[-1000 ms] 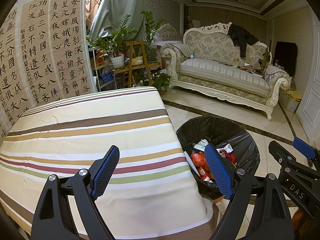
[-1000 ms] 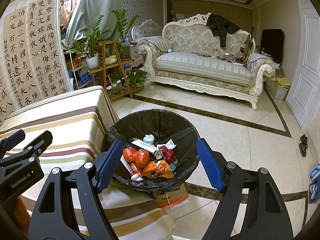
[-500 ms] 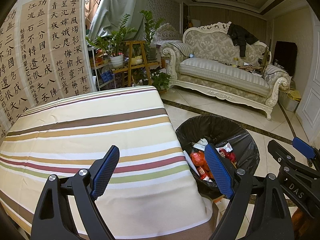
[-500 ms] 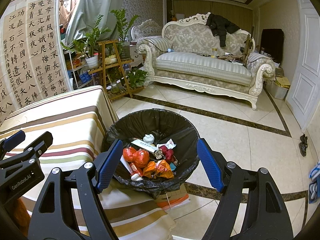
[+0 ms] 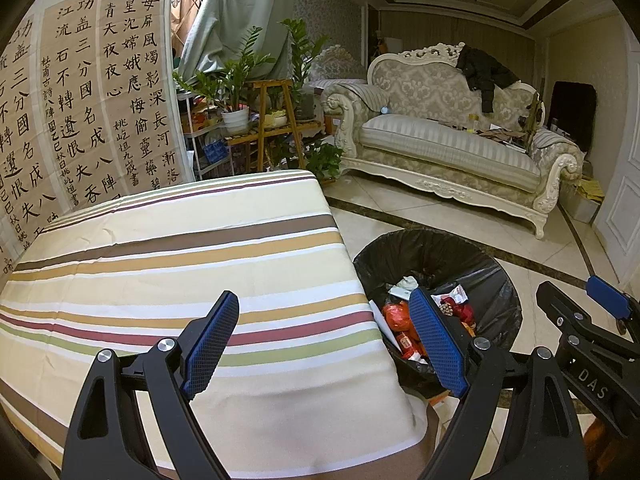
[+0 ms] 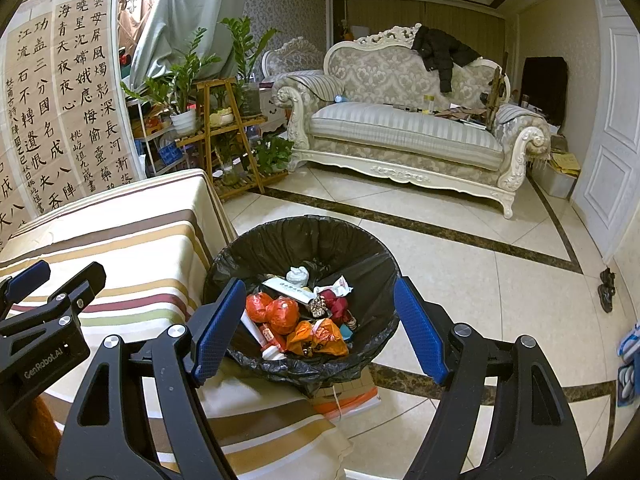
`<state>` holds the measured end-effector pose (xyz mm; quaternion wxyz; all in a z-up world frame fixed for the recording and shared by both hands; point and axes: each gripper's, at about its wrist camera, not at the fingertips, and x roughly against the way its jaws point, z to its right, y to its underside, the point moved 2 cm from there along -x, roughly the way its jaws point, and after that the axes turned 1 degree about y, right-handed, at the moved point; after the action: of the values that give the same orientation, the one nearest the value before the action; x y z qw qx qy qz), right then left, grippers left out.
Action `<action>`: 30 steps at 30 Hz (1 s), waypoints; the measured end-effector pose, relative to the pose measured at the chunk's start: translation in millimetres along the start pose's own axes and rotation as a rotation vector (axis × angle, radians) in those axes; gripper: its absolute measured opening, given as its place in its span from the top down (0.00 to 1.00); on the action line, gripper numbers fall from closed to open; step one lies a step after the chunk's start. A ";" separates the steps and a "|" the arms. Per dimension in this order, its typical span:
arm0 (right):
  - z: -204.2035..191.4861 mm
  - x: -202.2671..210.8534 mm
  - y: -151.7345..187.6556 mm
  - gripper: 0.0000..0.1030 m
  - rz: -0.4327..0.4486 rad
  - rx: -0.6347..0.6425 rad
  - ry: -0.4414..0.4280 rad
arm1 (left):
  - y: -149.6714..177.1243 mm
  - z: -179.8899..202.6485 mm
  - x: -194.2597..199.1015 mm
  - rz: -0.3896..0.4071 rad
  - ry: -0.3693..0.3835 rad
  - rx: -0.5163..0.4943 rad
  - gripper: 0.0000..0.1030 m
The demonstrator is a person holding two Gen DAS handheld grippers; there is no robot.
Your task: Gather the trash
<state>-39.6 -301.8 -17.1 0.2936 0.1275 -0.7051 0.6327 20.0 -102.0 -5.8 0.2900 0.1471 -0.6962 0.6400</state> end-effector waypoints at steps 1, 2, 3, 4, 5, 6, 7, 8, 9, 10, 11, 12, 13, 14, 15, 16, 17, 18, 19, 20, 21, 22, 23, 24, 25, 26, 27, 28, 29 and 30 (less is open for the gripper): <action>-0.3 -0.2 0.0 0.28 0.000 0.000 0.000 | 1.3 0.2 -0.9 0.003 -0.002 -0.001 0.18; -0.3 0.0 -0.1 0.28 0.001 0.000 0.000 | 2.3 2.3 0.9 0.006 -0.002 -0.002 0.18; -0.5 -0.4 0.1 0.28 0.001 0.000 0.000 | 1.9 2.6 -1.2 0.007 -0.001 -0.003 0.18; -0.4 -0.2 0.0 0.28 0.001 0.000 0.000 | 1.3 2.7 -2.4 0.009 0.001 -0.004 0.18; -0.2 0.0 -0.2 0.28 0.001 0.000 0.000 | 2.6 5.4 -1.1 0.012 0.000 -0.009 0.18; -0.2 0.1 -0.3 0.28 0.001 0.001 0.000 | 1.6 4.2 -1.6 0.012 -0.001 -0.013 0.18; -0.6 -0.3 -0.1 0.28 0.001 0.000 0.001 | 1.3 4.7 -1.4 0.012 0.001 -0.016 0.18; -0.6 -0.3 -0.2 0.28 0.000 0.000 0.001 | 2.7 7.0 -0.4 0.011 0.009 -0.016 0.18; -0.5 -0.3 -0.2 0.28 0.000 0.000 0.000 | 2.4 6.6 -0.7 0.009 0.013 -0.014 0.18; -0.3 0.4 -0.4 0.28 0.000 -0.001 0.000 | 1.8 5.6 -1.1 0.007 0.017 -0.010 0.18; -0.4 0.3 -0.5 0.28 0.001 0.001 0.000 | 2.1 5.8 -0.8 0.006 0.020 -0.007 0.18; -0.5 -0.3 -0.5 0.28 0.000 0.001 0.000 | 1.6 4.9 -1.0 0.006 0.022 -0.005 0.18; -0.4 -0.2 -0.5 0.28 0.000 0.001 0.000 | 2.0 5.8 -0.5 0.006 0.023 -0.006 0.18; -0.7 -0.2 -0.5 0.28 0.000 0.000 0.000 | 1.3 5.3 -0.9 0.006 0.023 -0.006 0.18; -0.3 0.1 -0.7 0.28 -0.002 0.001 0.000 | 1.2 5.5 -0.8 0.004 0.028 -0.006 0.18; -0.7 -0.2 -0.6 0.28 -0.002 0.000 0.000 | 1.4 5.6 -0.7 0.002 0.032 -0.002 0.18; -0.6 0.2 -0.8 0.28 -0.002 0.000 -0.001 | 1.8 5.5 -0.5 0.000 0.034 0.002 0.18; -0.9 -0.1 -0.8 0.28 0.000 0.001 0.000 | 1.5 4.6 -0.8 0.001 0.032 0.005 0.18; -0.9 -0.1 -0.9 0.28 0.000 0.001 0.000 | 0.9 4.3 -1.0 0.004 0.033 0.006 0.18; -1.0 -0.1 -1.0 0.28 0.000 0.001 0.001 | -0.1 4.5 -0.7 0.010 0.033 0.006 0.18; -1.1 0.0 -1.1 0.28 0.000 0.002 0.001 | -1.1 3.9 0.0 0.017 0.028 0.006 0.18; -1.1 0.3 -1.3 0.27 0.000 0.004 0.000 | -2.7 1.5 0.3 0.024 0.023 0.006 0.18; -1.3 -0.2 -0.7 0.28 -0.001 0.003 0.000 | -3.5 1.0 0.9 0.031 0.018 0.003 0.18; -1.3 -0.2 0.0 0.28 -0.003 0.004 -0.001 | -5.4 -0.8 0.8 0.035 0.014 -0.001 0.18; -1.4 -0.1 0.3 0.28 -0.005 0.005 -0.002 | -6.2 -1.2 0.7 0.037 0.010 0.000 0.18; -2.2 -0.1 0.9 0.28 -0.006 0.007 -0.003 | -6.5 -2.4 0.6 0.037 0.005 0.006 0.18; -3.0 0.3 0.8 0.28 -0.008 0.011 -0.005 | -7.0 -4.5 -0.4 0.034 0.002 0.012 0.18; -4.2 0.0 1.7 0.28 -0.010 0.014 -0.006 | -7.3 -7.1 -1.9 0.028 -0.002 0.018 0.18; -5.9 -0.5 1.8 0.28 -0.011 0.018 -0.009 | -7.5 -9.2 -3.7 0.021 -0.003 0.021 0.18; -8.8 -1.1 2.5 0.28 -0.013 0.023 -0.012 | -8.0 -14.2 -7.0 0.009 -0.006 0.023 0.18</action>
<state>-37.8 -293.1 -19.5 0.2918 0.1392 -0.6989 0.6380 33.2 -90.4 -3.4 0.2834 0.1493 -0.6902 0.6489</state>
